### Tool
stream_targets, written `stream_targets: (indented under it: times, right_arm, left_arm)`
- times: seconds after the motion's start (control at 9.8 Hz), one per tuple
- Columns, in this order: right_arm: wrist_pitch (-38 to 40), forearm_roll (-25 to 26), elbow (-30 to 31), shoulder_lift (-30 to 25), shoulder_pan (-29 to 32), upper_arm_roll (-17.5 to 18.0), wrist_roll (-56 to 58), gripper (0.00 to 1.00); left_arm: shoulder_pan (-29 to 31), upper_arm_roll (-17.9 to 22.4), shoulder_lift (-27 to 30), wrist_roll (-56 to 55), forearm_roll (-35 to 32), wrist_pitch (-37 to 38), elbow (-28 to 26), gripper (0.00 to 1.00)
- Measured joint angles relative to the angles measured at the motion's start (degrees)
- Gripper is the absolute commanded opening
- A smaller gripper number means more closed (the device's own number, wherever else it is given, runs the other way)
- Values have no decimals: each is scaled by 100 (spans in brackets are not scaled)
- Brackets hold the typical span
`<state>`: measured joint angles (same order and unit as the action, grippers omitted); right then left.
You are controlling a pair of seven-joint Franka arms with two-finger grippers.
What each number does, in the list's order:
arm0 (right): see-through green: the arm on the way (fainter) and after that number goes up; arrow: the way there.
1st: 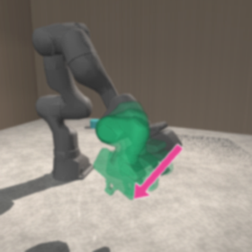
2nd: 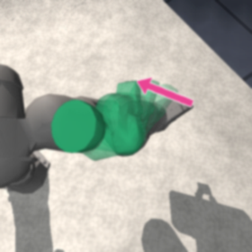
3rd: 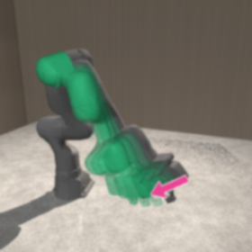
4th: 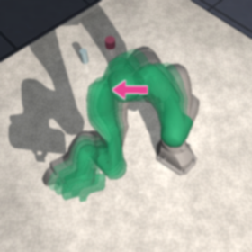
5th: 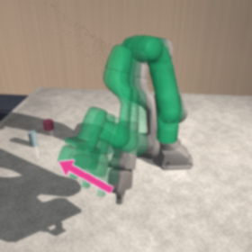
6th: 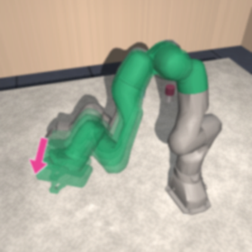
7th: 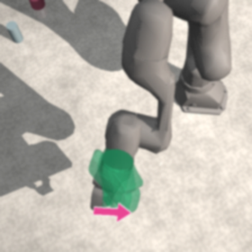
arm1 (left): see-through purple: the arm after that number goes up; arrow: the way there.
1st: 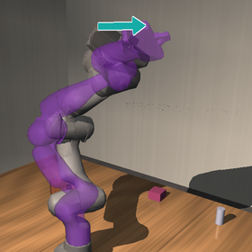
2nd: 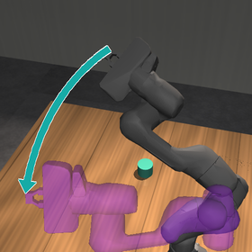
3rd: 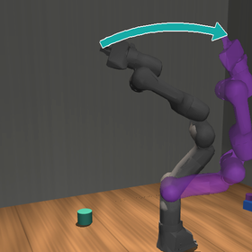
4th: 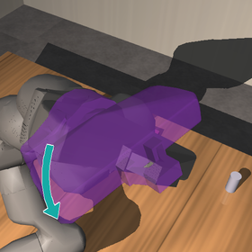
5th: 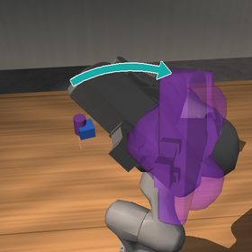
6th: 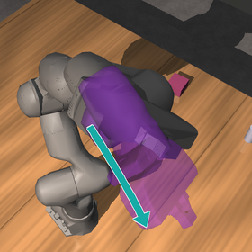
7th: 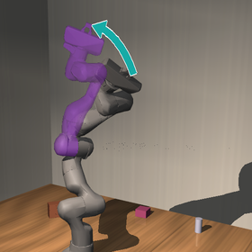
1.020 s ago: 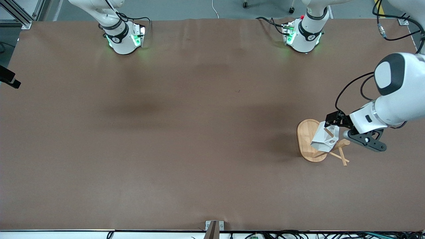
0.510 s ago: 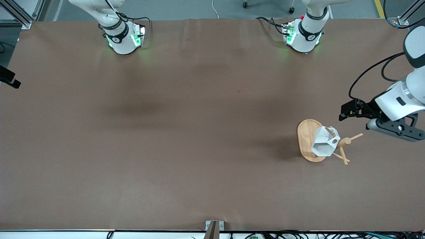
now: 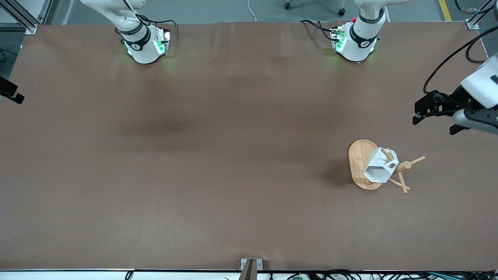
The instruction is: Hang cup on rack
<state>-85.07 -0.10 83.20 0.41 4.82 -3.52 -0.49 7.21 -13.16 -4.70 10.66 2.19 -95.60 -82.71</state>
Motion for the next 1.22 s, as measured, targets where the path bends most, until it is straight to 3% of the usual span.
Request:
stream_targets:
  times: [0.31, 0.61, 0.82, 1.22]
  right_arm:
    - [0, 0, 0, 0, 0, 0, 0, 100]
    - [2, 0, 0, 2, 1, 0, 0, 100]
    - [3, 0, 0, 2, 2, 0, 0, 100]
    - [14, 0, 0, 2, 3, -1, 0, 100]
  left_arm:
    - [-219, 199, 374, -141, -20, 140, -63, 100]
    - [-696, 650, 866, -1138, -29, 504, -633, 100]
    - [-777, 663, 1080, -1620, -98, 804, -906, 100]
    - [-777, 655, 1120, -1650, -386, 923, -958, 100]
